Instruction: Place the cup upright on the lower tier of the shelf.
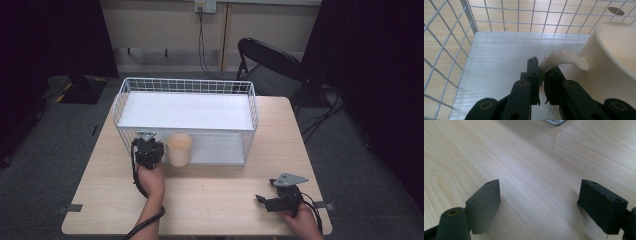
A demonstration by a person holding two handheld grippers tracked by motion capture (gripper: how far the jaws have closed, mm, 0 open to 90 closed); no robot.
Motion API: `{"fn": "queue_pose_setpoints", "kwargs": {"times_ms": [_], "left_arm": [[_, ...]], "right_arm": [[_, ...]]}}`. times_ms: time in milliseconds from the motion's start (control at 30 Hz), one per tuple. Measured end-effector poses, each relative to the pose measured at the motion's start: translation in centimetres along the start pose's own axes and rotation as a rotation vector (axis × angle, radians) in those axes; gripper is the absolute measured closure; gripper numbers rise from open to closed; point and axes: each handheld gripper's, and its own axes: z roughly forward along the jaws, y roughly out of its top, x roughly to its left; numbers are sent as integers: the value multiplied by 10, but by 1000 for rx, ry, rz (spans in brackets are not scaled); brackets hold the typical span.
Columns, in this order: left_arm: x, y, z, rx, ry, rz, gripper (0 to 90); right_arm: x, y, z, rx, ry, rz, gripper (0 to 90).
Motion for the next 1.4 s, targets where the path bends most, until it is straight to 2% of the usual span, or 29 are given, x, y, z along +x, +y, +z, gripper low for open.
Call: {"fn": "queue_pose_setpoints", "kwargs": {"times_ms": [367, 733, 867, 1000, 1167, 1300, 1400], "left_arm": [[8, -5, -3, 44, -25, -11, 829], [9, -5, -8, 44, -37, -5, 807], [9, -2, -12, 42, -36, 13, 753], [12, -3, -13, 53, -34, -7, 641], [14, -2, -16, 56, -35, 5, 578], [15, -2, -18, 63, -28, 25, 550], [16, -2, -20, 64, -39, 34, 539]], "right_arm": [[0, 0, 0, 0, 0, 0, 173], [0, 0, 0, 0, 0, 0, 173], [0, 0, 0, 0, 0, 0, 173], [0, 0, 0, 0, 0, 0, 173], [0, 0, 0, 0, 0, 0, 173], [0, 0, 0, 0, 0, 0, 173], [0, 0, 0, 0, 0, 0, 173]]}}
